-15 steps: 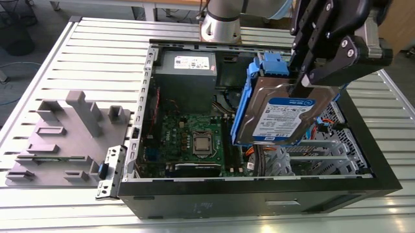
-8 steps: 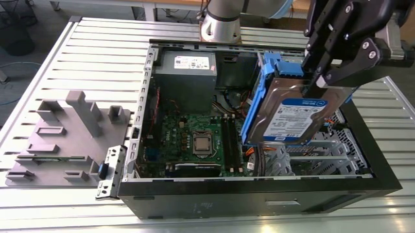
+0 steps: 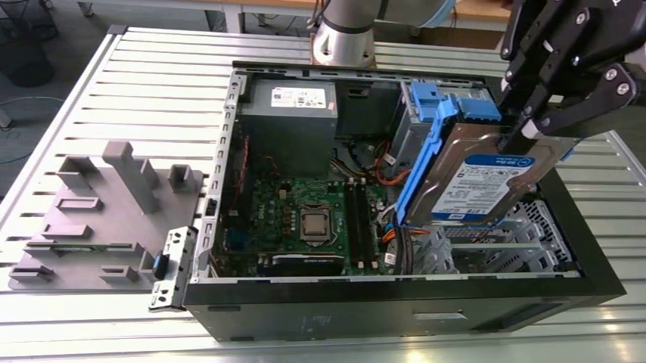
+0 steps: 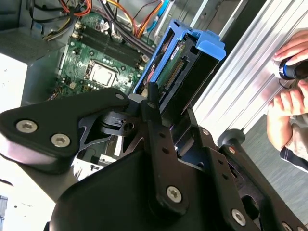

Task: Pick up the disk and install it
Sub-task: 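Insert the disk into the insertion slot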

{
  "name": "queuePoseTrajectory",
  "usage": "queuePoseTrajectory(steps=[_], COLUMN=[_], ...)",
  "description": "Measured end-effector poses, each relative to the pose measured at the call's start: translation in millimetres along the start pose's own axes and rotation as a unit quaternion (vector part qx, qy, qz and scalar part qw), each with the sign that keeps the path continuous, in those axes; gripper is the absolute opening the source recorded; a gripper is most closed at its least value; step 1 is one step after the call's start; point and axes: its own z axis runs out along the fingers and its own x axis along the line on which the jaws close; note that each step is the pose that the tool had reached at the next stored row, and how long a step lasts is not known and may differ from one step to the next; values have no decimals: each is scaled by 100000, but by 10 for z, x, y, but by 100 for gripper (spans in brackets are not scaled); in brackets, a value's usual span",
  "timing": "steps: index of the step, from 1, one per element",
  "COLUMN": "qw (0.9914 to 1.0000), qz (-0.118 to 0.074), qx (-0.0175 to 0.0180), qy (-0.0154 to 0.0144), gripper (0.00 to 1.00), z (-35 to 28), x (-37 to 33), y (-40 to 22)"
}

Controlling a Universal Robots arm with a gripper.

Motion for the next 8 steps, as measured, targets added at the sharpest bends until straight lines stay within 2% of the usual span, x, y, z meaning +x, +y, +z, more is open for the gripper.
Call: queuePoseTrajectory(steps=[8], qw=[100000], qz=[1], qx=[1], qy=[3], gripper=[35], z=[11], x=[-10], y=[-187])
